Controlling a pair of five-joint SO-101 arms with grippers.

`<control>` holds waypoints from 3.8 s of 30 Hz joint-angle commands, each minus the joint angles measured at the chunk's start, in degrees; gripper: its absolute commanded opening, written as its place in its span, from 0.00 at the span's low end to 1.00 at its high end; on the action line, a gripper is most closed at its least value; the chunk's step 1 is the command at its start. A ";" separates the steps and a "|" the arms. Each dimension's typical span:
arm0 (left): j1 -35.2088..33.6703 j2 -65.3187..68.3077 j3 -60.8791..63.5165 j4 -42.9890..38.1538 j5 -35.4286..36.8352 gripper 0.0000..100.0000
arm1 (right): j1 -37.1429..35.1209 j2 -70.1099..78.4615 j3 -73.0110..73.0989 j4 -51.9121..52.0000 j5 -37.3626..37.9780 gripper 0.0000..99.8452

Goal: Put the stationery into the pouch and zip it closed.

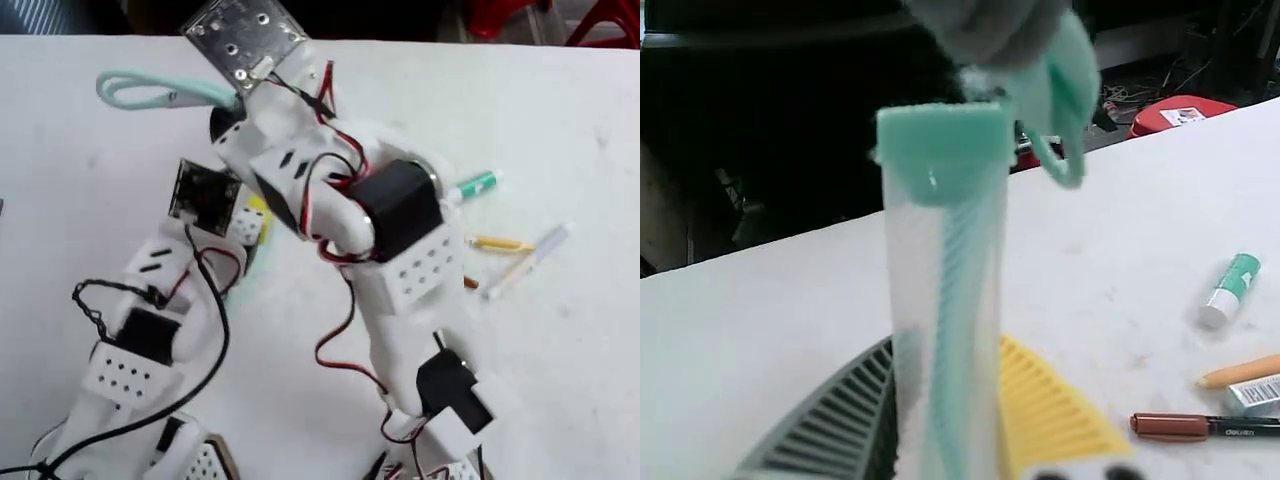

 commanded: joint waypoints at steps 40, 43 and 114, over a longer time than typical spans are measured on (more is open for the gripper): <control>-5.67 -34.15 13.36 15.47 8.53 0.23 | -6.55 0.13 0.62 4.09 -5.63 0.02; -3.91 -38.99 13.63 18.73 8.53 0.23 | -6.20 1.63 0.53 3.74 -5.63 0.02; 2.15 -48.40 19.08 21.80 -0.62 0.02 | 22.29 19.91 0.09 -21.41 -8.70 0.02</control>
